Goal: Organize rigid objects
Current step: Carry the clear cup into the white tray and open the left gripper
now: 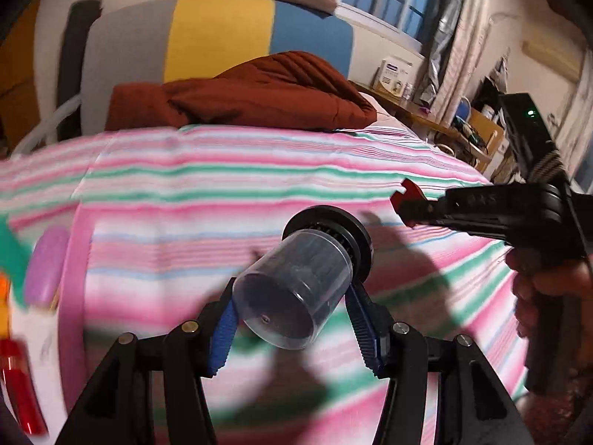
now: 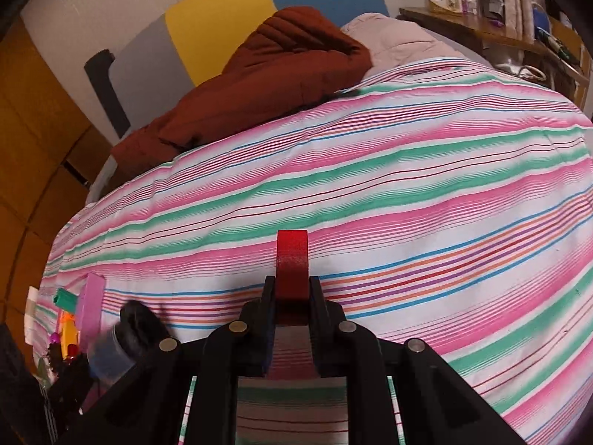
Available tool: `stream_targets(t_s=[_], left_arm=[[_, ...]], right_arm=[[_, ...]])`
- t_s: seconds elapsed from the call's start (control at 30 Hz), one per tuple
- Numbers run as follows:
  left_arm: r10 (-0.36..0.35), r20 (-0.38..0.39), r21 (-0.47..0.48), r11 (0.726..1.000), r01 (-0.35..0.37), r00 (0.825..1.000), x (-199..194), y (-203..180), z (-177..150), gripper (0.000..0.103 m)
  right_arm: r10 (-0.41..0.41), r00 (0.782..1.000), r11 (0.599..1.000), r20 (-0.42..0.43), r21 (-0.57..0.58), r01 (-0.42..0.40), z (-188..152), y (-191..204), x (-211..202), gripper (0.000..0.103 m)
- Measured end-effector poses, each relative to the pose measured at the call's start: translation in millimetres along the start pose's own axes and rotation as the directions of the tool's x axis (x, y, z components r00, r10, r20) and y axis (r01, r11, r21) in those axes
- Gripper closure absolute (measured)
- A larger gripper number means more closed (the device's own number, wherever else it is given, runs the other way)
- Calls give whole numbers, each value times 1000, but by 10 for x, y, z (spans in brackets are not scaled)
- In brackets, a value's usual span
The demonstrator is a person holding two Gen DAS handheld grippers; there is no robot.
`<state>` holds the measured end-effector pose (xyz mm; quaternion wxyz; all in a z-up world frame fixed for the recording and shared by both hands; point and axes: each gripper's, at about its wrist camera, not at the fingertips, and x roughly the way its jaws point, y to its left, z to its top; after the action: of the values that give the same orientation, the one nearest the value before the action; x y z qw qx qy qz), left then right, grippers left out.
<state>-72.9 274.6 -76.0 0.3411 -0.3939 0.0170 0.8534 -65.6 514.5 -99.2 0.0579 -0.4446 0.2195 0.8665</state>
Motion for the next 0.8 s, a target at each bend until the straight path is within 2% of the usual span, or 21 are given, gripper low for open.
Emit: stream_targets(t_s=[0.23, 0.47, 0.63, 0.8], left_arm=[[-23, -2, -113, 993, 23, 1000, -403, 144, -324, 46], [-35, 32, -123, 992, 39, 999, -865, 204, -445, 46], [3, 20, -131, 991, -1, 1000, -1140, 391, -572, 46], [79, -28, -114, 990, -82, 996, -1385, 634, -650, 46]], right_arm=[[-2, 1000, 999, 4, -39, 2, -38, 87, 20, 89], [6, 1000, 999, -2, -54, -6, -70, 134, 19, 89], [14, 1000, 998, 9, -69, -13, -66, 166, -24, 89], [20, 1000, 997, 11, -81, -19, -77, 202, -34, 89]])
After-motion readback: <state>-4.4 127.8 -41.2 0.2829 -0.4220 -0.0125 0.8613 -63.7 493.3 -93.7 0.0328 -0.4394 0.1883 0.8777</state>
